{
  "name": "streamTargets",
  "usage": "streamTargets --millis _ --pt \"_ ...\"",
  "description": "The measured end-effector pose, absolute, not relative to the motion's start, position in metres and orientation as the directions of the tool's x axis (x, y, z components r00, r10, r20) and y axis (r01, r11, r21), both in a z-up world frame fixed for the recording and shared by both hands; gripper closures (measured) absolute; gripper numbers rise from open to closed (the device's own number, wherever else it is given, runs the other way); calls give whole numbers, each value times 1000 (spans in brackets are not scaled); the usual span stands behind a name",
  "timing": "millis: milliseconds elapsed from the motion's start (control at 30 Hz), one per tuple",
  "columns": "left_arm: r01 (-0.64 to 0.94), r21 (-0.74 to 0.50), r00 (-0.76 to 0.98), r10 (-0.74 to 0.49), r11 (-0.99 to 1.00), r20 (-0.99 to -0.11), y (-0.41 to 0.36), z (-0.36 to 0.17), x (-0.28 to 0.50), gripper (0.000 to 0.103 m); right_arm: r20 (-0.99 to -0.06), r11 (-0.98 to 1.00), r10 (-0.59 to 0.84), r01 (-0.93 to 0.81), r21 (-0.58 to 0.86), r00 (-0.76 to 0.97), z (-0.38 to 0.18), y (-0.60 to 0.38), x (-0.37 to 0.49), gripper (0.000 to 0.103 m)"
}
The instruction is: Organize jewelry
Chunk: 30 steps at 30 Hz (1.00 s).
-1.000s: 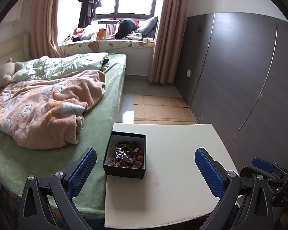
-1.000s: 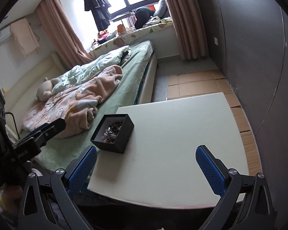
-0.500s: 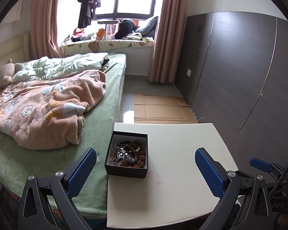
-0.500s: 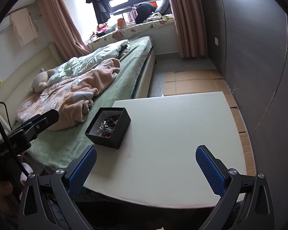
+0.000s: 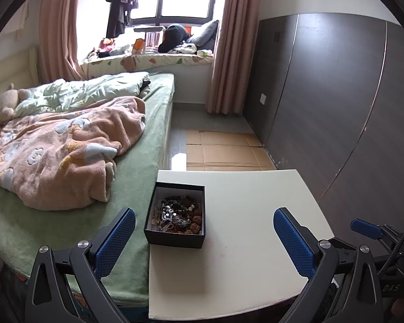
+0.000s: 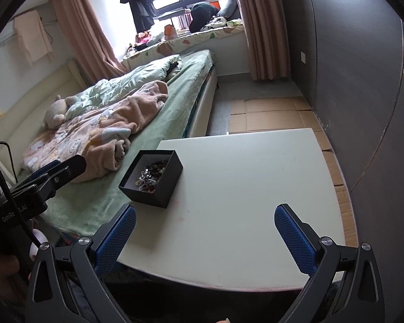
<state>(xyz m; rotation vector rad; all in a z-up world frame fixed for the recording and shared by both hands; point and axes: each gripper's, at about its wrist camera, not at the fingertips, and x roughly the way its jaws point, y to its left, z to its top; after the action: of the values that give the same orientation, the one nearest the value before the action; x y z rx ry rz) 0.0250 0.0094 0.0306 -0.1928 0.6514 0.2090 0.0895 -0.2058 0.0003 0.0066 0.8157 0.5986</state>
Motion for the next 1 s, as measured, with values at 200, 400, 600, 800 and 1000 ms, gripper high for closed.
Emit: streamTargets --millis 200,400,600,800,1000 --pt "-230 -103 781 120 968 -613 5 32 26 1 -678 840 499 -494 225 539 1 -207 90 0" --pt "-225 -108 782 113 968 -613 6 33 27 1 -681 847 491 -482 226 544 1 -209 92 0" --pt "-219 -113 784 105 969 -612 5 33 29 1 -688 851 484 -475 225 541 1 -208 94 0" --pt "-213 -112 787 102 971 -609 5 37 32 1 -686 850 486 -475 228 541 2 -209 95 0" --pt "-216 -116 789 103 969 -606 7 38 31 1 -687 851 484 -473 226 543 2 -210 98 0"
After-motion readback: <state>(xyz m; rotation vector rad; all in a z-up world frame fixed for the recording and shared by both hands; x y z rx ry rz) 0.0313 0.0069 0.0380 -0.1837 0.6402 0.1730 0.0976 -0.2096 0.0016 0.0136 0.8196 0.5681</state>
